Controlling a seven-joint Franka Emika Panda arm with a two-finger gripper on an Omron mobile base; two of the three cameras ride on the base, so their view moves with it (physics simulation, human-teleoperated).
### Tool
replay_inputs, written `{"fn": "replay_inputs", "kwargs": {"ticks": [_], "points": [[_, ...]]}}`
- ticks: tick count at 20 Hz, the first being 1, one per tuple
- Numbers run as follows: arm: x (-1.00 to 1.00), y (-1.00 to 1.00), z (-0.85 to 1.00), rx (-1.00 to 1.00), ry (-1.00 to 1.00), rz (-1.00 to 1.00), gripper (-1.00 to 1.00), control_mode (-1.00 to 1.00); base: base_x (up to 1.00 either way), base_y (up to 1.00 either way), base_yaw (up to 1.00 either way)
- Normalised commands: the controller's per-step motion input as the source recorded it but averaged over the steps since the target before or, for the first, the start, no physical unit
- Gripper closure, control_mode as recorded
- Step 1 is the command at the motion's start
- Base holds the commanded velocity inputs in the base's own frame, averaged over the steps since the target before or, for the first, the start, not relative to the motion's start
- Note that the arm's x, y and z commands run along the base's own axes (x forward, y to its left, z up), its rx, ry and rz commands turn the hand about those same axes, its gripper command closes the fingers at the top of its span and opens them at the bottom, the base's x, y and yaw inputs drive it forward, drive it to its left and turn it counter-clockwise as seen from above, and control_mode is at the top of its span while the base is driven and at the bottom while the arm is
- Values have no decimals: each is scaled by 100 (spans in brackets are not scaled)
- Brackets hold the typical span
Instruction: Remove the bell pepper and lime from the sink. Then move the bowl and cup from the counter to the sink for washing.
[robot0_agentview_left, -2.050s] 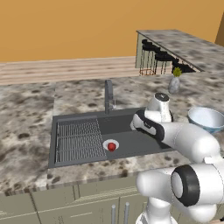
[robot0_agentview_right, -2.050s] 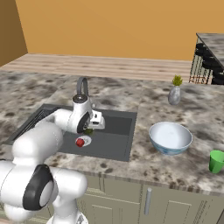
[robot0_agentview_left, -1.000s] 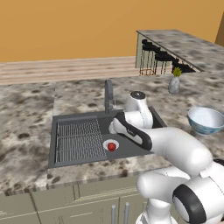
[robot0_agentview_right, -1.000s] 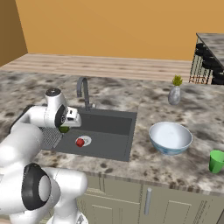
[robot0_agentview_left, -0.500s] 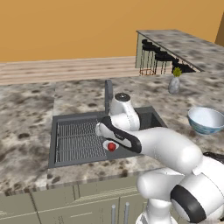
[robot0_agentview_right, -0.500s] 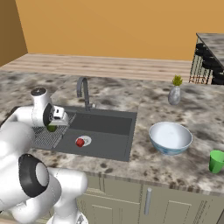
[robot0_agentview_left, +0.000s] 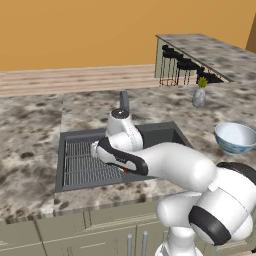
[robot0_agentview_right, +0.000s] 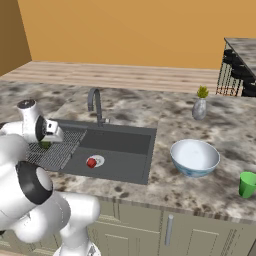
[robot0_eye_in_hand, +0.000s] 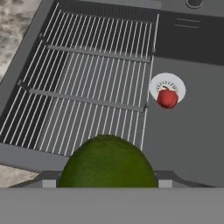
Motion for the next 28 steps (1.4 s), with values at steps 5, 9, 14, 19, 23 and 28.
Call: {"fn": "replay_inputs", "kwargs": {"ticks": [5, 9, 14, 19, 23, 28], "points": [[8, 61, 3, 0, 0, 0, 100, -100, 0, 0, 0], [10, 61, 1, 0, 0, 0, 100, -100, 0, 0, 0], [10, 59, 0, 0, 0, 0, 100, -100, 0, 0, 0], [12, 58, 0, 0, 0, 0, 100, -100, 0, 0, 0], [12, 53, 0, 0, 0, 0, 100, -100, 0, 0, 0], [15, 51, 0, 0, 0, 0, 100, -100, 0, 0, 0]]}}
